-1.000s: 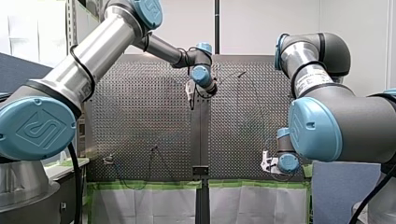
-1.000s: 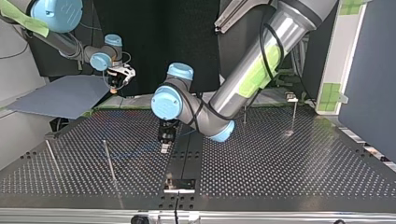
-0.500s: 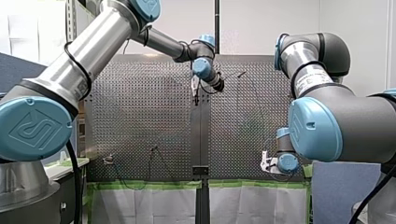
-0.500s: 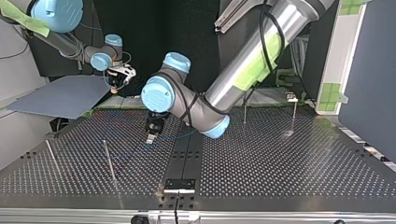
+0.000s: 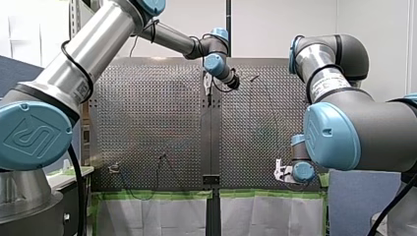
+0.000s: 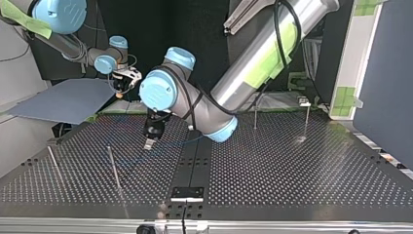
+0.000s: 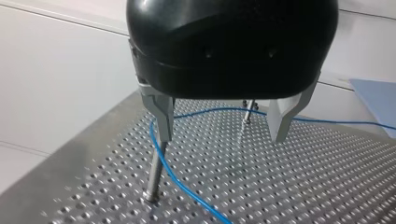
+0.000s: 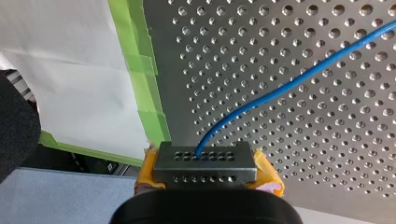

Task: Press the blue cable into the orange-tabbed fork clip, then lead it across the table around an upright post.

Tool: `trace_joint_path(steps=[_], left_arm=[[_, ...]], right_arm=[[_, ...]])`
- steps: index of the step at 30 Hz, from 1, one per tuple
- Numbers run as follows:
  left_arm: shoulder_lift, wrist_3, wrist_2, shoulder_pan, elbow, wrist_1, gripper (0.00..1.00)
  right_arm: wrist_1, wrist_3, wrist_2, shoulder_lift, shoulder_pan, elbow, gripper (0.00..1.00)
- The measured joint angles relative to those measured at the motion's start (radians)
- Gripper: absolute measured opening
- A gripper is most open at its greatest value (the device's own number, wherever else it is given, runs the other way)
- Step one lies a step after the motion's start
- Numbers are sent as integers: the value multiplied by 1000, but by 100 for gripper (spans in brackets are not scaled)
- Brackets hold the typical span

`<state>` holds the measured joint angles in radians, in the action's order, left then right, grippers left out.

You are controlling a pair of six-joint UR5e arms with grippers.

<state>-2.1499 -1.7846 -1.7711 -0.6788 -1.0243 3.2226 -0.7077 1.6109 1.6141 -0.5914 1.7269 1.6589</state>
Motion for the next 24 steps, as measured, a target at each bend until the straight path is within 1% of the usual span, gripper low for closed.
trace_joint_path(steps=[5,8,12,15,19,24], left_arm=[[20,7,4,-6,0,-10,100],[27,24,10,-7,2,-13,100],[29,56,33,-7,10,-14,100],[28,69,56,-7,24,-14,100],[28,69,86,-7,52,-7,100],[28,69,105,-7,73,10,100]], right_arm=[[0,-1,-4,0,1,0,0],[-1,-1,-5,0,2,0,0],[2,-2,-7,0,3,-4,0],[3,-2,-7,0,4,-5,0],[3,-1,-8,0,5,-6,0],[3,-1,-8,0,6,-7,0]])
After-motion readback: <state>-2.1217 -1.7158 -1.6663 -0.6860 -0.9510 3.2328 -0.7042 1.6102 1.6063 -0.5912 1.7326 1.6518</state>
